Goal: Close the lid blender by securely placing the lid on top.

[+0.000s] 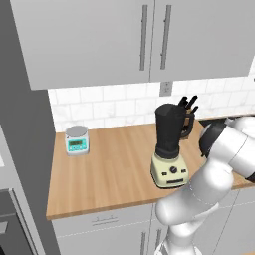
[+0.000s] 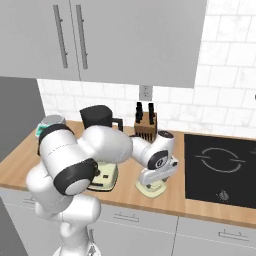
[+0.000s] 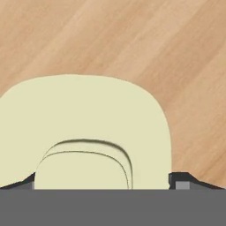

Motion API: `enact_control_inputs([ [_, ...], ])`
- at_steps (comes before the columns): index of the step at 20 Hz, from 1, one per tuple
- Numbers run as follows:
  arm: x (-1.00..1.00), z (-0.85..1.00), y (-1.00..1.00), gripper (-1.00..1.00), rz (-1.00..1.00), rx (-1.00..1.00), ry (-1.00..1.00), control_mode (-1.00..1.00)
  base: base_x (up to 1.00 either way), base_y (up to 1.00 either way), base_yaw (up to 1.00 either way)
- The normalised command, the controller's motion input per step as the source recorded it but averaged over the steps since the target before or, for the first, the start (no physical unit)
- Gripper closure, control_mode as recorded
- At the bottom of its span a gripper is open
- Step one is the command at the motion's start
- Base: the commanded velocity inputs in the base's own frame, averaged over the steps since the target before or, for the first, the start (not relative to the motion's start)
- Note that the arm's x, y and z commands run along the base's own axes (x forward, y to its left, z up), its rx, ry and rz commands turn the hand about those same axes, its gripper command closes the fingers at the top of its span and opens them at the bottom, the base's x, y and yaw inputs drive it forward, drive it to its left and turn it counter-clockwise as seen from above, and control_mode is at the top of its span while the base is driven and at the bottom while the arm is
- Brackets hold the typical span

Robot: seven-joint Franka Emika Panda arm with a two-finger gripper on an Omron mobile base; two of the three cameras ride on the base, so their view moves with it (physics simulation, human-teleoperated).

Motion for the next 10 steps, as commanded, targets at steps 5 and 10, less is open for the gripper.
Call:
enact_control_inputs([
  [5, 0.00, 0.00, 0.00, 1.00, 0.00, 0.00, 0.01, -1.00, 0.00, 0.00, 0.00],
  [10, -0.27, 0.17, -0.10, 1.00, 0.00, 0.01, -0.15, -1.00, 0.00, 0.00, 0.00],
])
